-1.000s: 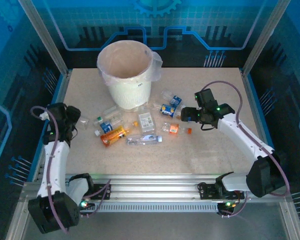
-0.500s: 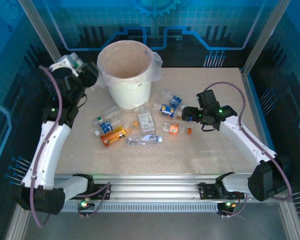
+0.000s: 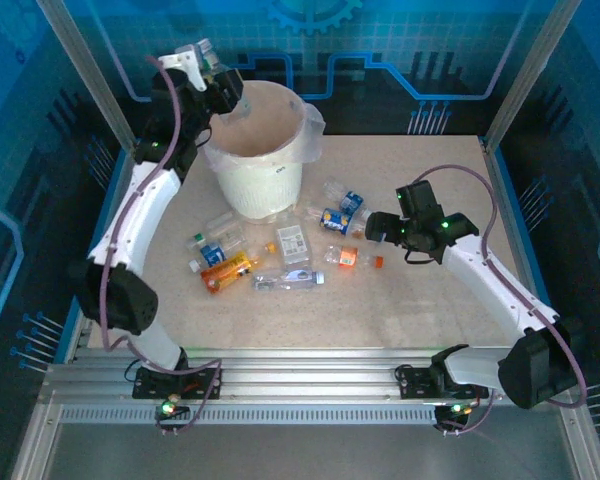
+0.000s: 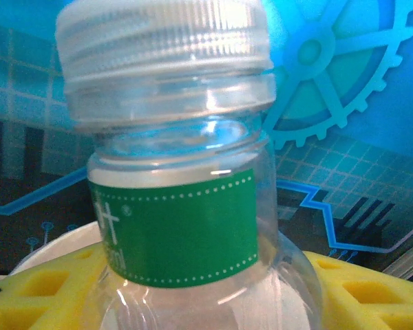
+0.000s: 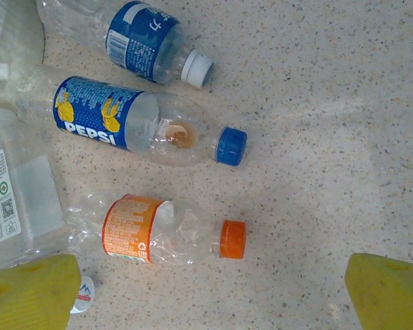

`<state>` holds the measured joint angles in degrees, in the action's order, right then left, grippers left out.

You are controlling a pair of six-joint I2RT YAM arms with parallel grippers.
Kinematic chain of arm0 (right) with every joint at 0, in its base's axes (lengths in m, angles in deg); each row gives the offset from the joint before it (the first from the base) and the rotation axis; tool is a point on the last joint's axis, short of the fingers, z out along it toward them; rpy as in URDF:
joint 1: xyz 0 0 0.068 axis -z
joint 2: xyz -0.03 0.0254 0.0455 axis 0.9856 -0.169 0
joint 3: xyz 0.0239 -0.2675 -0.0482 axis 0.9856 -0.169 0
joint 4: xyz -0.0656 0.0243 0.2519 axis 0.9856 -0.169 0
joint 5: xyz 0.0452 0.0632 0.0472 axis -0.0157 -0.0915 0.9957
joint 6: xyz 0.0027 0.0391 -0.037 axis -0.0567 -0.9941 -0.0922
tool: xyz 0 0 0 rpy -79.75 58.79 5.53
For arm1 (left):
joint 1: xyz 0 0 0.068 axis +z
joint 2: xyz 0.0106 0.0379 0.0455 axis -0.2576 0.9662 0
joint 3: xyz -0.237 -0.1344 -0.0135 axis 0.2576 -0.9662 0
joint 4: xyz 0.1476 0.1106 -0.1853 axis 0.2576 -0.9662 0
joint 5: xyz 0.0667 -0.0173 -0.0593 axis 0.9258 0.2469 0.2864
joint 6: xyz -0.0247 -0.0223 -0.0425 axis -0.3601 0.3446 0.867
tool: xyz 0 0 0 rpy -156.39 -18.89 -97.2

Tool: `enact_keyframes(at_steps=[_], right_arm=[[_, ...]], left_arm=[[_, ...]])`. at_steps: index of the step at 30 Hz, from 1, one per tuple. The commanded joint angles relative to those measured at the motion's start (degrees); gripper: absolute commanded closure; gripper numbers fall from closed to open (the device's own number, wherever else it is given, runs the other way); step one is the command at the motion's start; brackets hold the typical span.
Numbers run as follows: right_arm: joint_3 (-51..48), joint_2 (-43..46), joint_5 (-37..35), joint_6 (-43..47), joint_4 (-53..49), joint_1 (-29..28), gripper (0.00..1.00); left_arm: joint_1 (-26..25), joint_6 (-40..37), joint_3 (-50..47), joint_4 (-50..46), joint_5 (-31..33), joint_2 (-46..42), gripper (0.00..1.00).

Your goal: Put the plastic bottles in the bin

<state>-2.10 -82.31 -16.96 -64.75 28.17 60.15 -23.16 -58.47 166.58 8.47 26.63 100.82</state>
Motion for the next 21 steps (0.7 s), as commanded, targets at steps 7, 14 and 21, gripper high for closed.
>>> enact_keyframes(at_steps=[7,14,21], right_arm=[[1.76,0.94,0.13,-4.33,-3.21,1.22,0.0],[2.15,-0.35,1.24,-6.06,-3.59,1.82,0.0],[2.33,-1.57,0.81,-6.32,-3.78,1.98,0.0]], left_arm=[[-1.44,-7.41,9.05,-0.83,-6.28,10.64,0.59],[-2.22,-9.16,8.83,-3.55,-8.11,13.95,0.57],[-2.36,-10.57,8.75,-7.9,-9.17,15.63,0.55]])
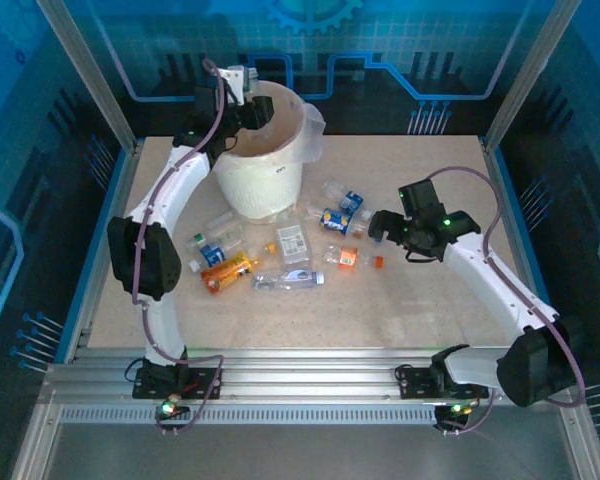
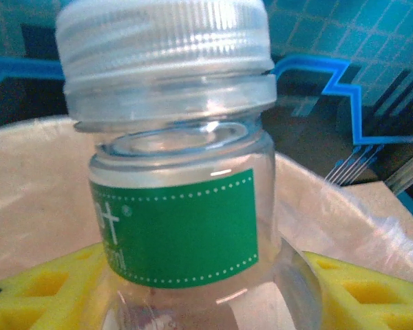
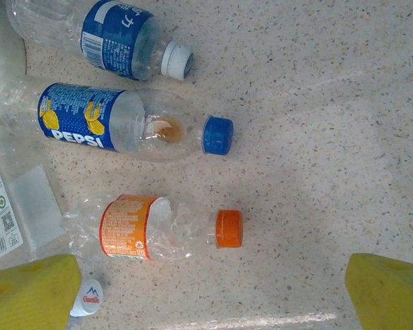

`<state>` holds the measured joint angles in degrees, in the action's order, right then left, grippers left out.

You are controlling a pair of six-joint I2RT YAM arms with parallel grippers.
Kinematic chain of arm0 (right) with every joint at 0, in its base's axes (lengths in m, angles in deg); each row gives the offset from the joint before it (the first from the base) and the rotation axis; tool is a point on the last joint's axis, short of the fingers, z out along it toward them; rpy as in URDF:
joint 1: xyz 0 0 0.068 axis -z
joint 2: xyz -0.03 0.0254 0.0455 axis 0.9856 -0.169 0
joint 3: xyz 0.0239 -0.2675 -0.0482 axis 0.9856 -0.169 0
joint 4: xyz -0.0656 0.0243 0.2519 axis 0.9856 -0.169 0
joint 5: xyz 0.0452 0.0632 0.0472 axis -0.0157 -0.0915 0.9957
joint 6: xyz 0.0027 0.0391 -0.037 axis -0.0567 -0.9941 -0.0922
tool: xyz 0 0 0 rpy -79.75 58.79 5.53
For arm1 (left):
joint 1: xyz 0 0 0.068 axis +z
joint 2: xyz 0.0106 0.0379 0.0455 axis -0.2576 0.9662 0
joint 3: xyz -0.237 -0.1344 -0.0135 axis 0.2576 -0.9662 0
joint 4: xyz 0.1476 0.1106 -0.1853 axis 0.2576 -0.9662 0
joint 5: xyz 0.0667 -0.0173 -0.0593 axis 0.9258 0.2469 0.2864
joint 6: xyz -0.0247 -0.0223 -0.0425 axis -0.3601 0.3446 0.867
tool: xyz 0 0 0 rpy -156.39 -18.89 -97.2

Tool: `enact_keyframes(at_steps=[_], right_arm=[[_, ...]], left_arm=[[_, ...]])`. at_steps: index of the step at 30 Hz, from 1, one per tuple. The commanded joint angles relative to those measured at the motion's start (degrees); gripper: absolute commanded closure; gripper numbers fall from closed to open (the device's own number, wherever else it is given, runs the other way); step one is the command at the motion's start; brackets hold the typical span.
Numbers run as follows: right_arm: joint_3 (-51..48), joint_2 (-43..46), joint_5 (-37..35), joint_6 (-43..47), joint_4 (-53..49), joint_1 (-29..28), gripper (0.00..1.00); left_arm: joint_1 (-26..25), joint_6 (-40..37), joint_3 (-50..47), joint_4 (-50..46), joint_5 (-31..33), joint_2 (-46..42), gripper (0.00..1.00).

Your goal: Put the plastic bottles in the bin

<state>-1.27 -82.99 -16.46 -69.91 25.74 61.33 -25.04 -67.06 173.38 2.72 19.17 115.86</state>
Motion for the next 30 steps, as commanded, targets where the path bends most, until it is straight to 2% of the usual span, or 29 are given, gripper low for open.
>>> enact_keyframes(at_steps=[1,8,14,25,30], right_arm=[[1.5,-1.26,0.34,-1.16,-1.36,0.83,0.0],[1.76,-4.6,1.03,-0.69,-1.47,0.92,0.0],[1.77,-7.8,2.99,1.15,-0.35,0.95,0.0],[1.11,-10.94,7.58,4.46,3.52,0.88,0.0],[-0.01,-11.11,9.7,7.92,5.79,0.9,0.0]], left_arm=[[-0.51,-2.23,2.02,-2.87,-1.8,0.86,0.55],[-0.62,-3.56,1.25,-4.93,-1.78,2.43,0.52],[-0.62,-4.31,1.25,-5.45,-1.54,3.9,0.46],[-0.61,-5.01,2.89,-6.54,-1.19,6.03,0.27],[-0.61,-5.38,4.34,-7.56,-1.1,6.0,0.14]])
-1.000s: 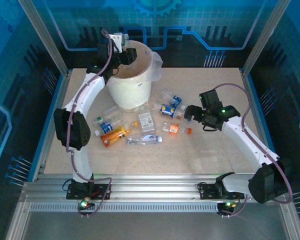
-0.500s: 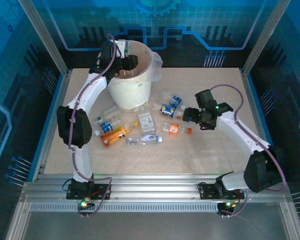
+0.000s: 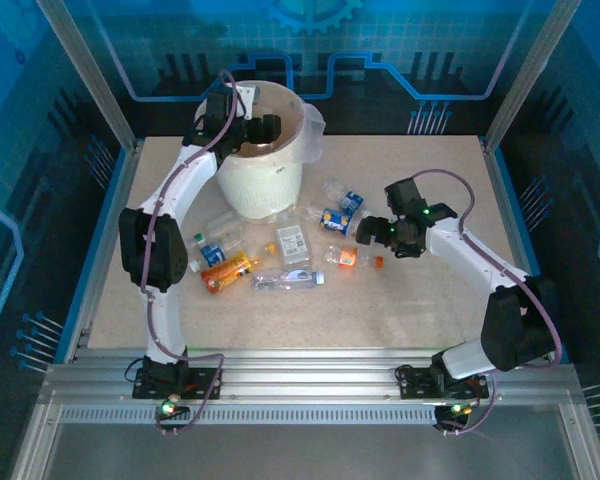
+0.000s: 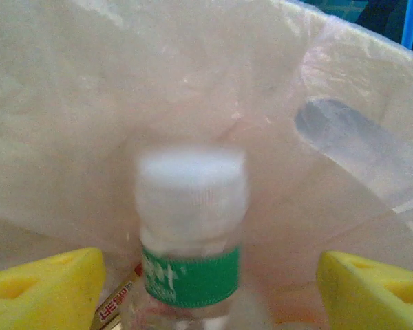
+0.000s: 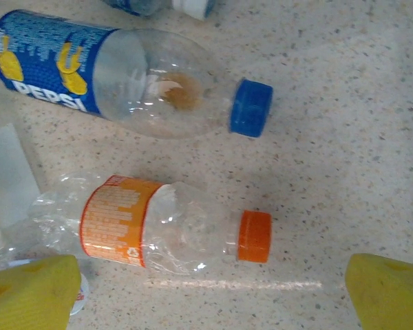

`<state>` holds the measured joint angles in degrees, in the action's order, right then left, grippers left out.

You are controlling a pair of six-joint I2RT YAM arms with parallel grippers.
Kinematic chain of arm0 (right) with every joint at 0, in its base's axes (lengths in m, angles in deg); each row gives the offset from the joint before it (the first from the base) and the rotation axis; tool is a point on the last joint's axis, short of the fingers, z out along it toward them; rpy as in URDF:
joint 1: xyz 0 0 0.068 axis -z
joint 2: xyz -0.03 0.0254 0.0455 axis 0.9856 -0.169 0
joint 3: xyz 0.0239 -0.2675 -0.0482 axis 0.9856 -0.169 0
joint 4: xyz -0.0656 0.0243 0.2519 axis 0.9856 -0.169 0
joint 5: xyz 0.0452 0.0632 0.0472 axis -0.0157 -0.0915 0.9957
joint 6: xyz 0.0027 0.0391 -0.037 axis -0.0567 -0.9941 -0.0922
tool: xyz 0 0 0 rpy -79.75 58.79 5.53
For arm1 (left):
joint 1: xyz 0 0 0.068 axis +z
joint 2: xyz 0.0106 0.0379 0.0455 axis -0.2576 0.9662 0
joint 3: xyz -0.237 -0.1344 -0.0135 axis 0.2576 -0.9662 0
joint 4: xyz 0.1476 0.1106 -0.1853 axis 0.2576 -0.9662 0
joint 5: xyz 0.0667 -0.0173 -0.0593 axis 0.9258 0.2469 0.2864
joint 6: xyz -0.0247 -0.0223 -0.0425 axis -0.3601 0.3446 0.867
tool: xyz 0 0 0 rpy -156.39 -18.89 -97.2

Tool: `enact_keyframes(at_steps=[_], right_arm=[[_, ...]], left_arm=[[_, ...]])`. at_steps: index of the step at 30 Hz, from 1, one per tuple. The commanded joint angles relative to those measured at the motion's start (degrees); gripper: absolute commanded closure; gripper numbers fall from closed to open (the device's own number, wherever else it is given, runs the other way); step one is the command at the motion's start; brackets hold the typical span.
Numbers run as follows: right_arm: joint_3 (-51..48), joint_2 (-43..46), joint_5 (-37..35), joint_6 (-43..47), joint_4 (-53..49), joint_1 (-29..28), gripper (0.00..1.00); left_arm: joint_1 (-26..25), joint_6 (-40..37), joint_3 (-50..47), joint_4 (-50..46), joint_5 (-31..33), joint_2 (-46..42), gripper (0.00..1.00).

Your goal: Put the plastic bottles in the bin

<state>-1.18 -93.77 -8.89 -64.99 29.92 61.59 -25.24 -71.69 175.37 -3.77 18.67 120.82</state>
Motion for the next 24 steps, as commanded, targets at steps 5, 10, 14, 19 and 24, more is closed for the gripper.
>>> enact_keyframes(at_steps=[5,10,14,19,24], right_arm=[[-0.43,-0.52,4.61,7.22,2.7,0.66,0.0],[0.37,-2.31,8.01,11.48,3.17,0.66,0.0],[0.98,-4.91,10.26,13.86,3.43,0.62,0.0],[1.76,-8.08,13.55,16.69,4.94,0.59,0.0],[2.0,-9.08,14.71,19.15,6.98,0.53,0.0]], left_arm=[[-0.42,-0.52,3.98,-2.17,-0.64,-0.08,0.01],[-0.44,0.57,4.4,-2.6,-0.95,-3.31,0.01],[-0.42,1.78,4.09,-3.68,-1.25,-6.7,0.01],[-0.59,3.27,0.99,-3.89,-1.87,-12.88,0.01],[-0.59,4.93,-5.19,-2.49,-2.44,-20.11,0.01]])
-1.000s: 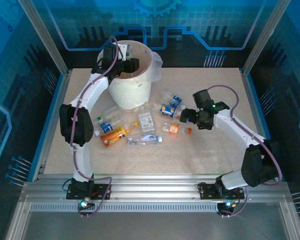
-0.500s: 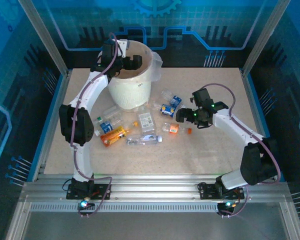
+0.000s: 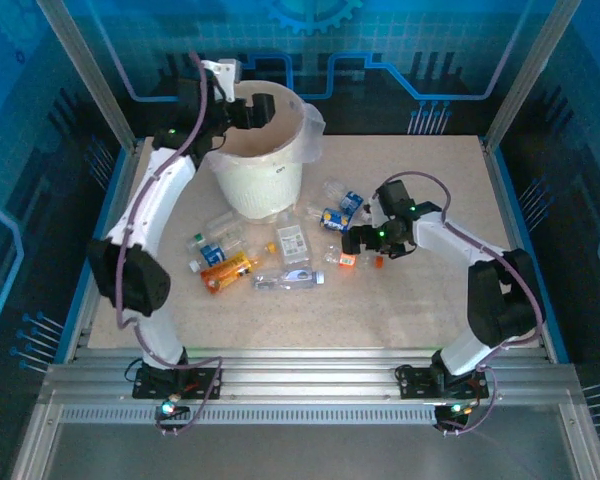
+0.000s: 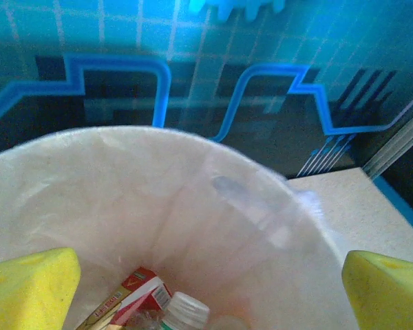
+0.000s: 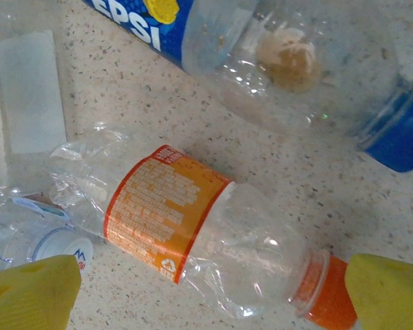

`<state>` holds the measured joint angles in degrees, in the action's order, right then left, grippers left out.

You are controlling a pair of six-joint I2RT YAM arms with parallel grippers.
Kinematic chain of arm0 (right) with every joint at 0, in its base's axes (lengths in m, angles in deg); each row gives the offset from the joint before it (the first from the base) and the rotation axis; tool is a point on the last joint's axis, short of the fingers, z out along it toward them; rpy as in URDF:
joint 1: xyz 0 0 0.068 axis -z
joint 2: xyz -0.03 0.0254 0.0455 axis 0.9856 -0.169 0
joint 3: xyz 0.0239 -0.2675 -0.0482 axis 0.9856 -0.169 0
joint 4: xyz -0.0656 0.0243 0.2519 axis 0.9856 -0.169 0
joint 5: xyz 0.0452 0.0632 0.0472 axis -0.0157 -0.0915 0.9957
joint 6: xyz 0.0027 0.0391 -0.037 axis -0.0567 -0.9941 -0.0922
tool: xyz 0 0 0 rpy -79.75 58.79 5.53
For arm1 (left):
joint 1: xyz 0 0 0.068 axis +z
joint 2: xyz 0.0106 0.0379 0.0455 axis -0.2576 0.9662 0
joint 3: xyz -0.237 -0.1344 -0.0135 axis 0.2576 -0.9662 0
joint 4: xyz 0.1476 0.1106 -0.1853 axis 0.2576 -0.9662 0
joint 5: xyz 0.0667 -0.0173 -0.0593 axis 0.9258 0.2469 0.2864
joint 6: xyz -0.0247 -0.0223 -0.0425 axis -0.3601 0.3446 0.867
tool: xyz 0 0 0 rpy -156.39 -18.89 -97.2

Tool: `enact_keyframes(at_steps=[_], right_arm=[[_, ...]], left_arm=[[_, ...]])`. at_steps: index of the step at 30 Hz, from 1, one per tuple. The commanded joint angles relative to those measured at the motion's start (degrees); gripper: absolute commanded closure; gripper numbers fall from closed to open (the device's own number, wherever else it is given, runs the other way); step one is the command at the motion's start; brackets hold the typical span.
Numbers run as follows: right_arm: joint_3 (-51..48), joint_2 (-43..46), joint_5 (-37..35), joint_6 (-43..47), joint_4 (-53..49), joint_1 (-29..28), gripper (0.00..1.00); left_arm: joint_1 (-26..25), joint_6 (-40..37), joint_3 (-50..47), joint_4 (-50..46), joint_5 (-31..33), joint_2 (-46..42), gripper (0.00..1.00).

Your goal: Put the plastic bottles in the bin

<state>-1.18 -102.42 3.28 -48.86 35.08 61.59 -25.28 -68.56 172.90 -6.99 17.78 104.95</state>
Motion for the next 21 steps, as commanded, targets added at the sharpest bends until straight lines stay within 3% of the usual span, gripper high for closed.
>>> enact_keyframes(at_steps=[1,13,21], right_arm=[[2.03,-0.68,2.68,3.34,2.18,0.5,0.0],[3.01,-3.68,1.1,4.24,1.71,-0.2,0.0],[2.16,-4.16,-0.03,4.33,0.66,-1.93,0.0]], left_arm=[[-0.55,2.24,-4.33,1.13,-1.48,-5.83,0.01],[-0.55,7.9,-27.34,8.84,3.95,-23.82,0.01],[-0.55,8.64,-33.22,10.34,7.82,-29.98,0.01]])
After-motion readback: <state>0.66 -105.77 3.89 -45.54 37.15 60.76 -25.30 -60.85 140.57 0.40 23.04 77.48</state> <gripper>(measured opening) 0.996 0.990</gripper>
